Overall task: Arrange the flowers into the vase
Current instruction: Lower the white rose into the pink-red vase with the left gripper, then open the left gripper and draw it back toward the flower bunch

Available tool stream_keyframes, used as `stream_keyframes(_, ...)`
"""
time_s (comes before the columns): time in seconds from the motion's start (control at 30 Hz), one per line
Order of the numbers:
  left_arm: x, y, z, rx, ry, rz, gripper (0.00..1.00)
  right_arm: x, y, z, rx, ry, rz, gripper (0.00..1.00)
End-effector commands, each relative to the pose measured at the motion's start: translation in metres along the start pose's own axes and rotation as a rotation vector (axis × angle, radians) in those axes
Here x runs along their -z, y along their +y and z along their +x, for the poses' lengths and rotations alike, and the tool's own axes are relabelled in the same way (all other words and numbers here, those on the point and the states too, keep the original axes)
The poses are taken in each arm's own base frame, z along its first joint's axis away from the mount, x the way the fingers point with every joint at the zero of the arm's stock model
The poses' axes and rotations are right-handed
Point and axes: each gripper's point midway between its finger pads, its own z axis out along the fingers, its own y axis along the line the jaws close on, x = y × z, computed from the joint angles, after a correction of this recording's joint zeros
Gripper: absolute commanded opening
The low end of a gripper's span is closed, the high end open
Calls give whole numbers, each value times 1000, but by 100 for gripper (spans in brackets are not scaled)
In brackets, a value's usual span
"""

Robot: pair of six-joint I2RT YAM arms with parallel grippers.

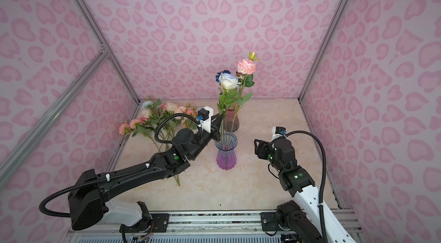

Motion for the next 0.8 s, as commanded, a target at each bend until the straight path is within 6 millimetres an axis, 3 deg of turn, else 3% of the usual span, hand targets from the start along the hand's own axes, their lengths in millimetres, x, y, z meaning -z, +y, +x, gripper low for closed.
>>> stream_keyframes(0.0, 5, 0, -5, 15, 1, 6, 25, 2, 3, 0, 14, 21, -3, 65)
stream_keyframes(0.13, 13, 3, -5, 11, 12, 3, 46, 8, 4, -3, 27, 32, 5, 66)
stream_keyframes(0.2, 14, 4, -3, 0, 26, -1, 52, 9, 4, -3, 30, 37, 9, 67)
stream_keyframes(0.57, 36, 15, -14, -45, 57, -28, 67, 8, 8, -3, 33, 55, 2, 67)
stream_keyframes(0.67, 43, 18, -23, -46, 50, -30, 79, 7, 11, -3, 40, 66, -6, 68)
stream_keyframes(0.77, 47, 19, -28, -51, 55, -33, 81, 6, 13, -3, 51, 69, -10, 68)
